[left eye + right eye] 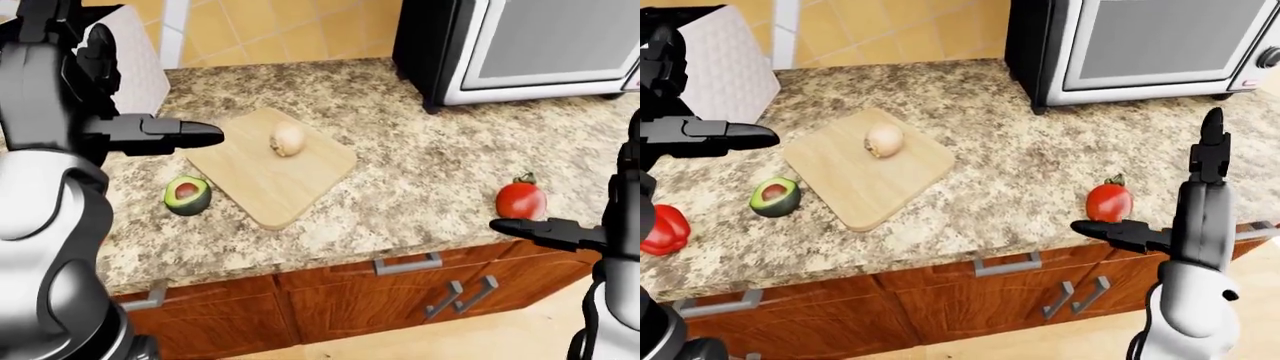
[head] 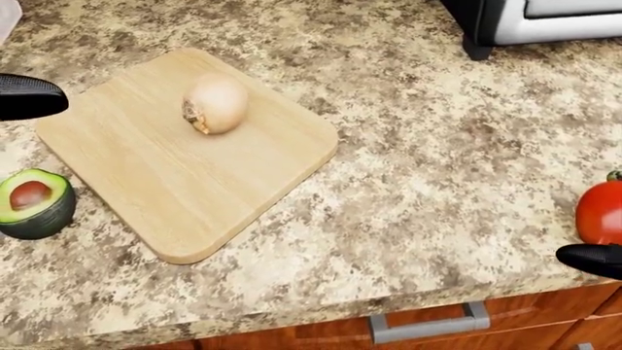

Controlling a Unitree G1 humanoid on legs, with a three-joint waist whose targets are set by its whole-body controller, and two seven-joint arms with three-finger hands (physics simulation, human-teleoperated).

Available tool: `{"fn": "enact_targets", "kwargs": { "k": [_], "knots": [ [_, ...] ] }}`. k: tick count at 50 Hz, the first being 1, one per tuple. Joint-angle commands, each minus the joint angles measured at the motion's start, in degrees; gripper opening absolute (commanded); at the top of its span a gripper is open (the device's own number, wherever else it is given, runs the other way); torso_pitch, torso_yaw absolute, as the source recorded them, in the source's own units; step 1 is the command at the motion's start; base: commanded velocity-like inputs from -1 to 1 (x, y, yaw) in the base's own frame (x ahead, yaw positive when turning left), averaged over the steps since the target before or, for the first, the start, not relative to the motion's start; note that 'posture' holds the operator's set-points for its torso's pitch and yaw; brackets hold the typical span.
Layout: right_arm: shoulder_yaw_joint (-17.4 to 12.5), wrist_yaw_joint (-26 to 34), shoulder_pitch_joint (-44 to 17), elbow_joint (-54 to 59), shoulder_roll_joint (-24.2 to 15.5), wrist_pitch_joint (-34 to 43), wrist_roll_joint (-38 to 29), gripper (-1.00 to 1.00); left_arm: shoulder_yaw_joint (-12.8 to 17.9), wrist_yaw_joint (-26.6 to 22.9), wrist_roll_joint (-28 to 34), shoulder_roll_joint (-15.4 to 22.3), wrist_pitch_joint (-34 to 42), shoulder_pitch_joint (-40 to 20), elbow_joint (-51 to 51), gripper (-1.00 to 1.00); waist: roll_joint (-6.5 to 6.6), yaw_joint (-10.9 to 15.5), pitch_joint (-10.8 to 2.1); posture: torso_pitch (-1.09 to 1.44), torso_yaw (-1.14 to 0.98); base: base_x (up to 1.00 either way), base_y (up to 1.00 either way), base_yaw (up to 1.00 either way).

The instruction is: Place the avocado, onion, tomato and bell pepper on the cutting board.

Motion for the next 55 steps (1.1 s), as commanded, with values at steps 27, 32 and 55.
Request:
{"fn": "enact_targets", "kwargs": {
  "k": [27, 32, 55],
  "knots": [
    [1.9, -3.3, -0.3, 3.1, 0.1, -3.9, 0.5, 1.0, 1.4, 0.6, -0.9, 1.6, -2.4, -0.7, -0.6, 1.0, 0.04, -0.1, -1.28, 0.0, 0.0, 0.0, 0.0, 0.0],
    [2.3, -3.6, 0.7, 3.5, 0.9, -4.7, 0.4, 0.93, 1.5, 0.6, -0.8, 1.3, -2.9, -0.1, -0.5, 1.0, 0.12, -0.1, -1.19, 0.0, 0.0, 0.0, 0.0, 0.0],
    [2.1, -2.7, 1.9, 3.6, 1.6, -5.3, 0.3, 0.21, 1.5, 0.5, -0.8, 1.4, -3.0, 0.4, -0.8, 1.0, 0.13, -0.1, -1.07, 0.0, 0.0, 0.0, 0.0, 0.0]
  ]
}}
